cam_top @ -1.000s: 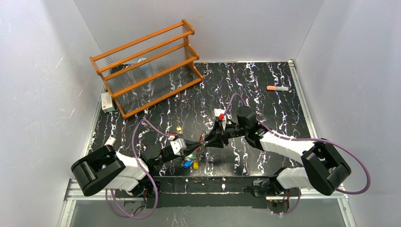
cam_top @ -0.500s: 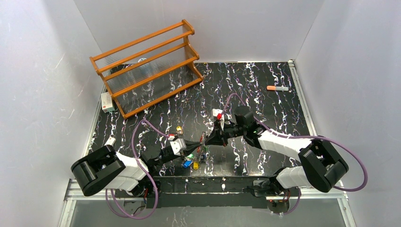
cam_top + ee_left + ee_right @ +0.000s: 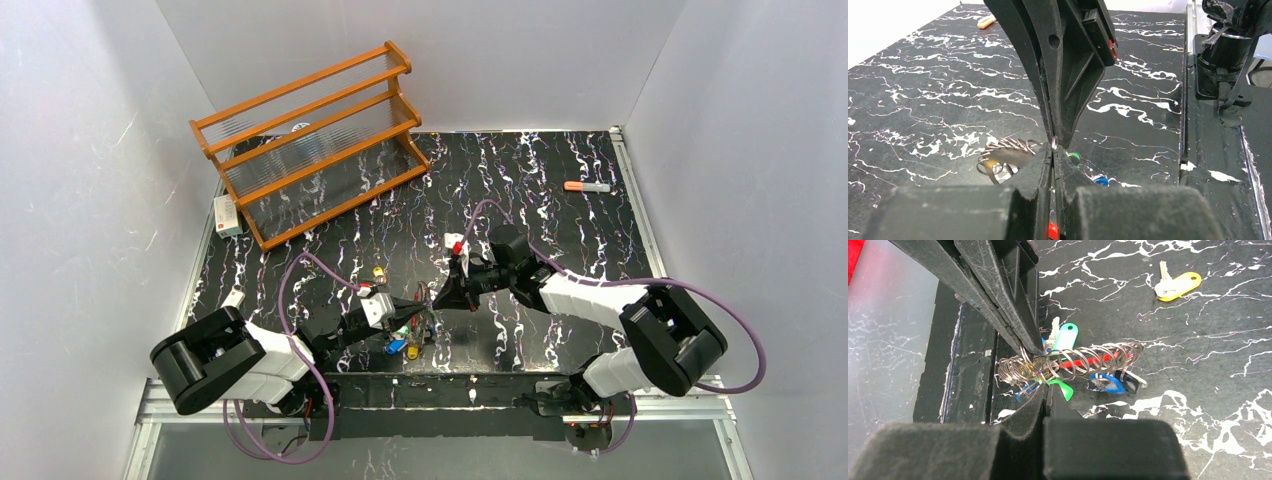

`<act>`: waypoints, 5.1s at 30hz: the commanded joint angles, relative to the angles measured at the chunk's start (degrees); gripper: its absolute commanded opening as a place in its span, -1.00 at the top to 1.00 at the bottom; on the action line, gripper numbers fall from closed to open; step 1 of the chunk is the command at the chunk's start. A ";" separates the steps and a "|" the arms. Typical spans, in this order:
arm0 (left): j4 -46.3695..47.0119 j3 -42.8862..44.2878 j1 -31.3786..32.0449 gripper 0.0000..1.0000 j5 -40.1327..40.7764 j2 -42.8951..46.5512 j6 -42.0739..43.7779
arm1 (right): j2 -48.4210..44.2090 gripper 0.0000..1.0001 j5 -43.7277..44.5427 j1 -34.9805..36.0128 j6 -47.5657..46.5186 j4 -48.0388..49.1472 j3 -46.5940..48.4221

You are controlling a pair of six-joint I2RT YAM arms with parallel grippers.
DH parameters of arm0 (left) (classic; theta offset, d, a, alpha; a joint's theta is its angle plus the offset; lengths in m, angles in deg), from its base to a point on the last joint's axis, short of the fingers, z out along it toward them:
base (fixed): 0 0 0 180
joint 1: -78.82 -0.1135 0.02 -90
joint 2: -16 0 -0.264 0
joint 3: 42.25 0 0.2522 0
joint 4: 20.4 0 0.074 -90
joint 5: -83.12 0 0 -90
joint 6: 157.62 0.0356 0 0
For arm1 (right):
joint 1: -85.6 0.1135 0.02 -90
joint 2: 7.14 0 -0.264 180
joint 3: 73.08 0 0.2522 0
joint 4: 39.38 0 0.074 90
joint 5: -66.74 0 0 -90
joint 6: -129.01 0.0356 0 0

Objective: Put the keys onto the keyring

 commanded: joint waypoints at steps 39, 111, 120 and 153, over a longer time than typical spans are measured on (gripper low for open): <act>8.14 -0.48 0.08 1.00 0.47 3.55 0.18 | -14.53 0.02 10.34 4.26 -1.13 12.70 -8.97; -67.05 15.18 -0.35 -0.24 28.46 14.02 -28.88 | 2.52 -0.29 18.24 2.48 33.59 -2.07 -4.83; -69.19 23.25 -0.45 0.22 28.99 -1.73 -21.88 | 7.60 0.04 16.55 4.53 34.38 -2.10 -2.99; -62.90 14.50 -1.78 -0.29 26.41 19.23 -21.88 | -3.75 -0.41 27.56 0.16 20.15 -10.51 0.43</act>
